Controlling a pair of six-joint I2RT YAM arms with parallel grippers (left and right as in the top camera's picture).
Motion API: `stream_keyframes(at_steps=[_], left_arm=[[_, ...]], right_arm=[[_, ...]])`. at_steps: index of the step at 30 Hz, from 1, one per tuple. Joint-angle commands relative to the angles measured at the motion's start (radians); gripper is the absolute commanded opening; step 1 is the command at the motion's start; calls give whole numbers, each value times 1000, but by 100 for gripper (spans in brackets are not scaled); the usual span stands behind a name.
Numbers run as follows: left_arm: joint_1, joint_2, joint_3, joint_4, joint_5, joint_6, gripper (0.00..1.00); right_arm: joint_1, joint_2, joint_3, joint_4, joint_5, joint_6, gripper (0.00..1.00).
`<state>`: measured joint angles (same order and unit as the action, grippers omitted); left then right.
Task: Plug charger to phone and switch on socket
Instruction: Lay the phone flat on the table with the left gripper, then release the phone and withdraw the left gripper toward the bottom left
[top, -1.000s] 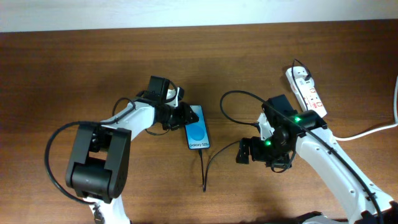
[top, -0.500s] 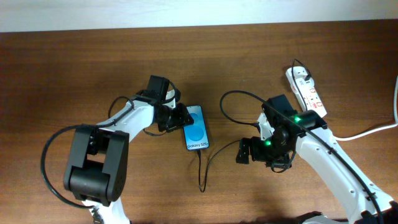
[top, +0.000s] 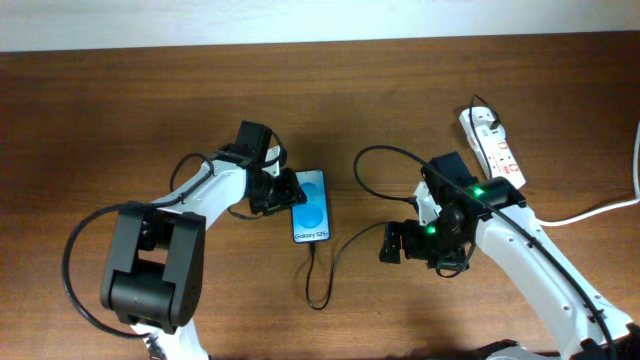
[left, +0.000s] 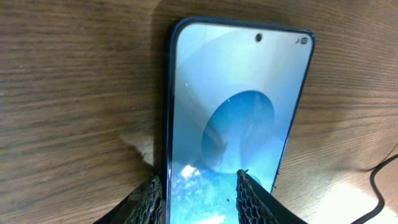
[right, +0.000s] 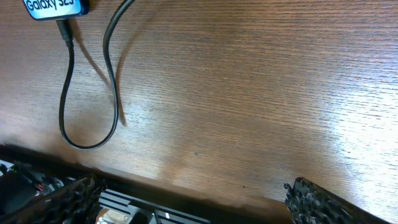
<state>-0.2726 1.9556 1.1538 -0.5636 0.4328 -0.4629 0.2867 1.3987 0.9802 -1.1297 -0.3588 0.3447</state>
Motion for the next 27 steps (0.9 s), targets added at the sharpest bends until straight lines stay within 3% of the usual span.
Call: stream_keyframes(at_steps=[1,21,23,24,25,27], left_arm=[[12,109,-80,-60,-225,15,43],[13,109,-80,-134,-343,-26,45],[14,109,-79,-140,-353,-26,38],[13,109,-70,-150,-353,-26,25],[13,108,-60,-156,-355,-26,18],[14,97,-27,-181,-356,-26,14]], right_arm=[[1,-12,-2,-1,51,0,98],[1,-12,-2,23,57,0,98],[1,-12,-2,35,57,0,98],[1,-12,-2,37,57,0,98],[1,-12,-2,37,57,0,99],[1,-12,-2,33,58,0,98]])
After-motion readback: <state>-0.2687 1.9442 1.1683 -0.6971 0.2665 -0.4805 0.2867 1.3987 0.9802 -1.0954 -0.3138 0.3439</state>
